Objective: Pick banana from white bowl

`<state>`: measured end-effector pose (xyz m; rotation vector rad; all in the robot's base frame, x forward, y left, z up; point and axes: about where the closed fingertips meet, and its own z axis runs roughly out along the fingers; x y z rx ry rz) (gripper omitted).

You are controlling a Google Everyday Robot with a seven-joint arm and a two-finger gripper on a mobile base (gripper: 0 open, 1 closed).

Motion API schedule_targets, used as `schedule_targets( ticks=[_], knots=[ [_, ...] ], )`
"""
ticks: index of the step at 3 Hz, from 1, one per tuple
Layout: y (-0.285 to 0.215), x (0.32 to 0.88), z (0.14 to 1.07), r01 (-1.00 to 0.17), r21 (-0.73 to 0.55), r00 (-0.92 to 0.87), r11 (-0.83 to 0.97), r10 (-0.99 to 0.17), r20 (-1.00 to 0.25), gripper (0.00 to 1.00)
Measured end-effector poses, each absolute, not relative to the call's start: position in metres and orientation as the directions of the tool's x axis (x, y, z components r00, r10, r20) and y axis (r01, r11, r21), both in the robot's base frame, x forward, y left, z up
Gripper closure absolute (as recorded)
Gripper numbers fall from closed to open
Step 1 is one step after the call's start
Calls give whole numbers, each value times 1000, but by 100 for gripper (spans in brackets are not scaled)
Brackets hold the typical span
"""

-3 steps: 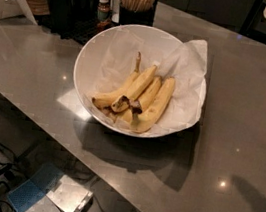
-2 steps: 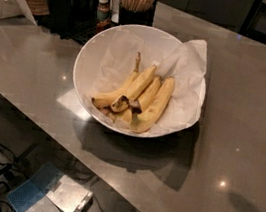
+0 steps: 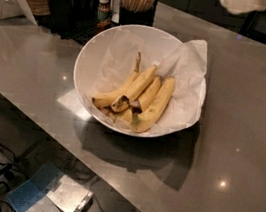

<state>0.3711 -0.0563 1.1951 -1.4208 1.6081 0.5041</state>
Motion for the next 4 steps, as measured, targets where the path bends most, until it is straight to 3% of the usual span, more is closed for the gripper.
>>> schedule_targets(
  ticks=[1,4],
  knots=[
    [-23,361,1196,-902,-295,40,315,-618,-785,0],
    [-23,361,1196,-902,-295,40,315,-618,-785,0]
  ],
)
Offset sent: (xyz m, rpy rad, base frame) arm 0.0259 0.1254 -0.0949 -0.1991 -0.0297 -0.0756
